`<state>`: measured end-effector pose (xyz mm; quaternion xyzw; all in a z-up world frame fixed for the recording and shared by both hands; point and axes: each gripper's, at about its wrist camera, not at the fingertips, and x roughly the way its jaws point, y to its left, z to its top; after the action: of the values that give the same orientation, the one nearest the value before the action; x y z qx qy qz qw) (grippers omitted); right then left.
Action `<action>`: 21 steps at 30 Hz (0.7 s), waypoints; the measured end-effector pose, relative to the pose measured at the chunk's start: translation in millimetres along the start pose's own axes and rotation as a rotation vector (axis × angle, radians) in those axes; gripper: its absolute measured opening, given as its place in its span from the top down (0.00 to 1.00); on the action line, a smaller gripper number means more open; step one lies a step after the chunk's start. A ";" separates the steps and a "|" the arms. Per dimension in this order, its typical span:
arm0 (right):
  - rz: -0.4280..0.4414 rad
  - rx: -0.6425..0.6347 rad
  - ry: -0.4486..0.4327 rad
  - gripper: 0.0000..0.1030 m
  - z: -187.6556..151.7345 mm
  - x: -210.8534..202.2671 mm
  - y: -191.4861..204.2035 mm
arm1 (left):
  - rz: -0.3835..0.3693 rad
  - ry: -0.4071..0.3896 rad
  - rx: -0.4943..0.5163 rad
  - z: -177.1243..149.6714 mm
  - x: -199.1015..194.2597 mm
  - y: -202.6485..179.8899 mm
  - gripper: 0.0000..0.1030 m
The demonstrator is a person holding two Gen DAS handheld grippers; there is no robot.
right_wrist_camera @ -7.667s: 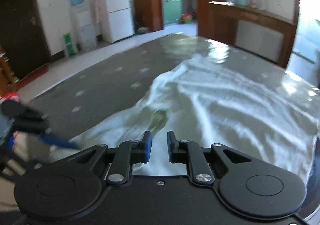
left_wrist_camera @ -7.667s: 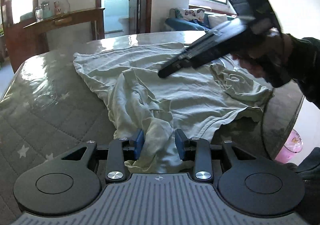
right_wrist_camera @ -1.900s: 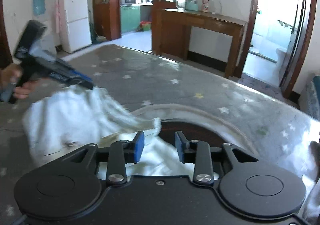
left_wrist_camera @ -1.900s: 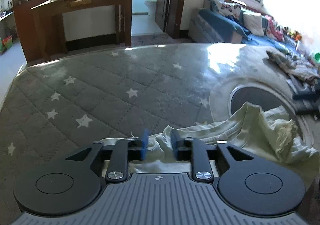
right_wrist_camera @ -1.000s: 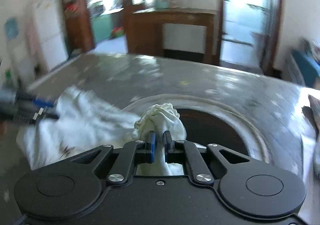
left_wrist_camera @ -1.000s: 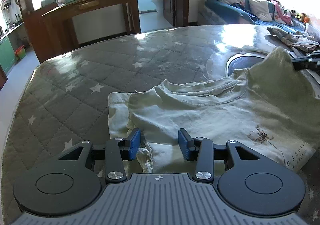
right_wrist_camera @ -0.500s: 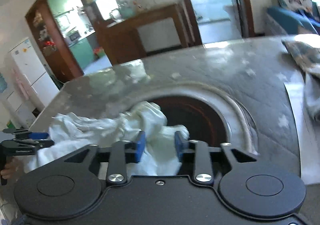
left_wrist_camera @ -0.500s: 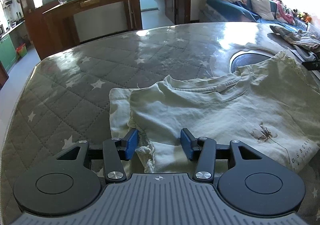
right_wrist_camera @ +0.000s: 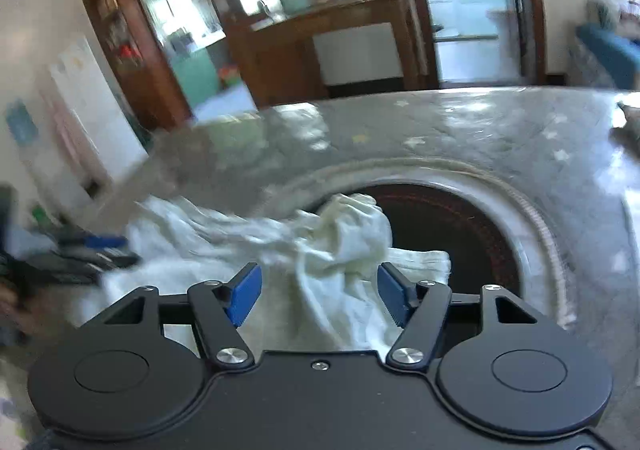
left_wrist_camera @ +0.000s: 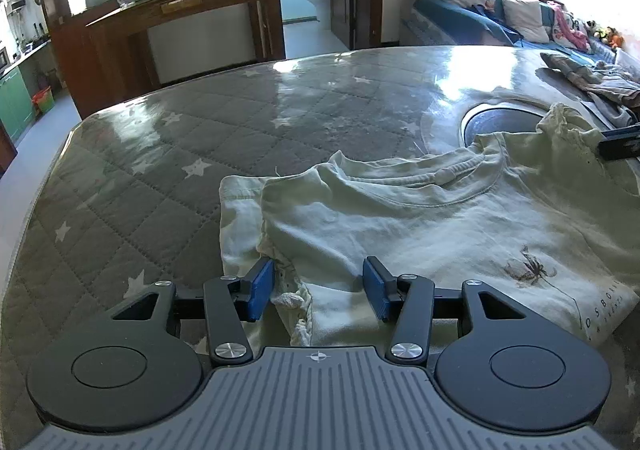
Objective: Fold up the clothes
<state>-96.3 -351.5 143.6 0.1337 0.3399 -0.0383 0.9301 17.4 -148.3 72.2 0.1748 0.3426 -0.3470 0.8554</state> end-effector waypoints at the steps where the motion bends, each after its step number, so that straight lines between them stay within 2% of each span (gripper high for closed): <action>1: 0.007 -0.009 0.023 0.40 0.0 6.9 2.7 | 0.000 0.000 -0.001 0.0 0.0 0.2 0.51; 2: 0.020 -0.007 0.042 0.46 0.4 12.5 4.8 | -0.001 -0.001 -0.002 -0.1 -0.1 0.4 0.51; 3: 0.038 0.004 0.060 0.63 1.1 17.1 6.5 | -0.001 -0.001 -0.004 -0.2 -0.1 0.6 0.51; 4: 0.051 0.009 0.061 0.73 2.1 18.6 8.8 | -0.002 -0.001 -0.005 -0.3 -0.1 0.8 0.51; 5: 0.076 0.016 0.050 0.74 3.4 17.3 11.2 | -0.004 -0.003 -0.006 -2.1 -0.1 0.9 0.51; 7: 0.189 0.086 0.026 0.83 6.5 11.1 9.0 | -0.006 -0.005 -0.006 -3.1 0.2 1.1 0.50; 9: 0.311 0.169 -0.002 0.83 8.1 6.0 1.1 | -0.007 -0.007 -0.005 -3.6 0.3 1.2 0.50; 11: 0.383 0.287 -0.011 0.84 6.6 6.0 -18.1 | -0.009 -0.009 -0.004 -4.1 0.3 1.2 0.50; 15: 0.335 0.400 0.029 0.83 -4.3 16.5 -56.9 | -0.009 -0.012 -0.004 -4.7 0.6 1.3 0.50; 17: 0.280 0.401 0.032 0.76 -10.6 15.6 -71.4 | -0.007 -0.012 -0.004 -4.8 0.9 1.3 0.48; 19: 0.253 0.392 0.028 0.63 -14.4 12.2 -78.1 | -0.006 -0.012 -0.004 -4.9 1.2 1.3 0.44; 21: 0.219 0.356 0.020 0.59 -17.6 6.9 -79.3 | -0.005 -0.012 -0.004 -5.1 1.4 1.3 0.44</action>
<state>-114.8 -422.7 108.6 0.3324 0.3206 0.0048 0.8869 16.7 -145.3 67.7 0.1704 0.3385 -0.3494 0.8569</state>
